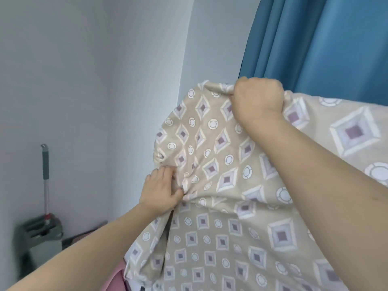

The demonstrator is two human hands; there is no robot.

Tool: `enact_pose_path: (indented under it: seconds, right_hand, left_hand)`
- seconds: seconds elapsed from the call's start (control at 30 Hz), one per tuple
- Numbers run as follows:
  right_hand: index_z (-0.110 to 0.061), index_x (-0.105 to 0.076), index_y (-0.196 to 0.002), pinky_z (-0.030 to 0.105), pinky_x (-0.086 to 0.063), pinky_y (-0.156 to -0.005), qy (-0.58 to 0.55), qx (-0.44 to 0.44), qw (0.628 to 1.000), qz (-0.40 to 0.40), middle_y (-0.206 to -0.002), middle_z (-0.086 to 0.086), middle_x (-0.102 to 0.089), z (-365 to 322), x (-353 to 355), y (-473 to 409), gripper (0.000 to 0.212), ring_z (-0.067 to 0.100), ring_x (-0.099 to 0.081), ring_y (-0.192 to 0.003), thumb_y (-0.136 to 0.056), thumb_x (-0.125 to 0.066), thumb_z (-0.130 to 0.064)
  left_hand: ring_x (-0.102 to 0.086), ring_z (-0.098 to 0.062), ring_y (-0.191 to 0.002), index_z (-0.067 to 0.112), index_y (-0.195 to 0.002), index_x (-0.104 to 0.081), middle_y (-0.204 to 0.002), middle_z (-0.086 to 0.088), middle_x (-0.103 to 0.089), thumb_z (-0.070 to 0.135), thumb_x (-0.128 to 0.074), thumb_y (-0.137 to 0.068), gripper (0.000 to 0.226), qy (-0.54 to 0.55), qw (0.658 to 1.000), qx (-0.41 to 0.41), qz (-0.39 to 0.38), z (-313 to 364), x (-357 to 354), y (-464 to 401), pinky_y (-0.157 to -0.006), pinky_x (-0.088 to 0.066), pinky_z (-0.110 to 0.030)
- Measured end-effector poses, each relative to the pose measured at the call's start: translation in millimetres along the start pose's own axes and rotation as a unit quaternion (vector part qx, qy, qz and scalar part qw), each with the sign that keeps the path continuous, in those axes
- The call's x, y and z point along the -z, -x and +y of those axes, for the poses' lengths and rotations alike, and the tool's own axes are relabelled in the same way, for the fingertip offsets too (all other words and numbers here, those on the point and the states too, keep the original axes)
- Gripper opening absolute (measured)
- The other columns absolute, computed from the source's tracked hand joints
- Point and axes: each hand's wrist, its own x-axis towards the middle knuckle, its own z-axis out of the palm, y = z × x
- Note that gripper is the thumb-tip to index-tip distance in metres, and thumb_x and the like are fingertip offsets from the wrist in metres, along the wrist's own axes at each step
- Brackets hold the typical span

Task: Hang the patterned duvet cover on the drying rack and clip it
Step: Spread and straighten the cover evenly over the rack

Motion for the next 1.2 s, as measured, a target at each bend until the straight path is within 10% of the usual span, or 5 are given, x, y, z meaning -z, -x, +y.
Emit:
enact_pose_path:
  seconds: [0.13,0.37,0.87,1.07,1.2]
  right_hand:
    - [-0.009,-0.051,-0.114,0.039,-0.031,-0.080,0.088,0.002,0.995,0.047,-0.105,0.011,-0.056,-13.1,-18.0,14.6,0.030,0.029,-0.054,-0.096,-0.085,-0.046,-0.016]
    - [-0.013,-0.013,-0.155,0.054,0.014,-0.115,-0.005,0.220,0.973,-0.071,-0.161,0.016,0.003,-47.0,-95.6,114.6,0.070,0.036,0.006,-0.147,-0.094,-0.027,-0.046]
    - [-0.005,0.011,-0.151,0.058,0.020,-0.110,0.073,0.297,0.936,-0.175,-0.159,0.015,0.014,-51.5,-165.3,233.3,0.073,0.039,0.015,-0.144,-0.095,-0.031,-0.029]
    - [-0.008,0.004,-0.153,0.058,0.023,-0.109,0.116,0.392,0.882,-0.235,-0.159,0.015,0.017,-52.5,-179.5,264.2,0.070,0.036,0.019,-0.145,-0.096,-0.028,-0.035]
    - [-0.010,0.009,-0.153,0.058,0.024,-0.106,0.101,0.383,0.880,-0.263,-0.160,0.011,0.016,-49.8,-178.4,275.6,0.077,0.035,0.017,-0.146,-0.096,-0.033,-0.041]
  left_hand:
    - [-0.061,-0.026,-0.092,0.015,-0.112,-0.051,-0.102,-0.005,-0.065,0.069,-0.032,-0.086,0.063,0.078,0.936,0.283,-0.192,-8.2,-18.9,9.7,-0.085,-0.049,-0.037]
    - [-0.043,-0.032,-0.129,0.009,-0.150,-0.014,-0.140,-0.014,-0.043,0.050,-0.055,-0.084,0.088,0.104,0.915,0.236,-0.309,1.3,-45.9,26.2,-0.101,-0.043,-0.041]
    - [-0.061,-0.028,-0.100,0.018,-0.107,-0.063,-0.110,-0.003,-0.065,0.047,-0.040,-0.095,0.039,-0.052,0.921,0.268,-0.279,-17.6,-89.9,76.3,-0.076,-0.043,-0.032]
    - [-0.062,-0.034,-0.103,0.019,-0.125,-0.060,-0.116,-0.002,-0.065,0.040,-0.047,-0.091,0.042,-0.286,0.717,0.316,-0.552,-47.1,-69.5,151.2,-0.076,-0.052,-0.047]
    - [-0.059,-0.033,-0.114,0.008,-0.137,-0.047,-0.128,-0.010,-0.059,0.030,-0.047,-0.094,0.048,-0.073,0.814,0.319,-0.480,-41.3,-49.8,140.1,-0.084,-0.049,-0.035]
